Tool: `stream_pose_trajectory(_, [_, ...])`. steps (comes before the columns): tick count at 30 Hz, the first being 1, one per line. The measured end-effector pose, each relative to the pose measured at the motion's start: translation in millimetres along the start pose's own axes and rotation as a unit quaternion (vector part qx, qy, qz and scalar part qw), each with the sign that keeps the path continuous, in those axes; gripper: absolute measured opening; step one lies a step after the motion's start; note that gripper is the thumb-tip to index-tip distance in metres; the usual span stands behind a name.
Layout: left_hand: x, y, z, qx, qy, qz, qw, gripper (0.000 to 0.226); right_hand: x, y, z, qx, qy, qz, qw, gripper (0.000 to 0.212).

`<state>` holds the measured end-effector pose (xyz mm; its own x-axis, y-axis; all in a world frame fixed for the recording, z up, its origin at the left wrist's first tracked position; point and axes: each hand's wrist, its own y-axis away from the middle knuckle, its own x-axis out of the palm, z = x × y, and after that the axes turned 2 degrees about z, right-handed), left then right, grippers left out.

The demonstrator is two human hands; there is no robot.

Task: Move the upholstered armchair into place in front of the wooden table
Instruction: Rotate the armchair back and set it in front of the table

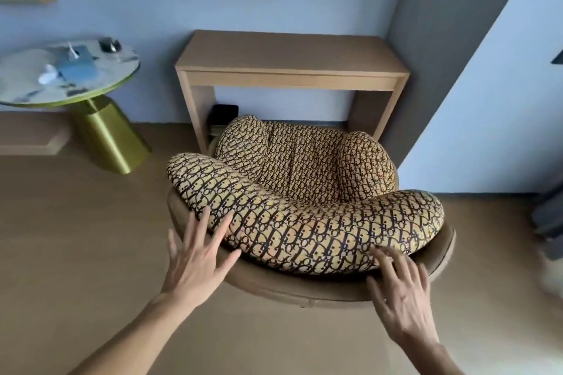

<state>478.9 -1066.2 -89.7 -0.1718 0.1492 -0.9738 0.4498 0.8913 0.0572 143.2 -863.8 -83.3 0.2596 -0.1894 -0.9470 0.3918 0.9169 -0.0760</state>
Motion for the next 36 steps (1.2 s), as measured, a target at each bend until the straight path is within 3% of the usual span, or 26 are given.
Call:
stream_pose_trajectory(5, [23.9, -20.3, -7.5, 0.043, 0.003, 0.008, 0.999, 0.074, 35.0, -18.2, 15.6, 0.038, 0.048, 0.037, 0.997, 0.073])
stream_pose_trajectory(12, [49.4, -18.4, -30.2, 0.026, -0.021, -0.075, 0.997, 0.067, 39.8, -26.5, -3.2, 0.027, 0.072, 0.007, 0.997, 0.073])
stream_pose_trajectory(16, [51.0, -28.4, -39.5, 0.027, -0.022, -0.088, 0.996, 0.076, 33.4, -38.8, -10.7, 0.023, 0.044, 0.005, 0.999, 0.087])
stream_pose_trajectory(22, [52.2, -55.9, -52.4, 0.021, -0.030, -0.093, 0.995, 0.093, 30.8, -72.1, -22.7, 0.013, 0.042, -0.003, 0.999, 0.088])
stream_pose_trajectory(36, [58.0, -174.7, -85.3, 0.013, -0.024, -0.119, 0.993, 0.098, 32.9, -205.2, -67.6, -0.019, 0.040, -0.011, 0.999, 0.089])
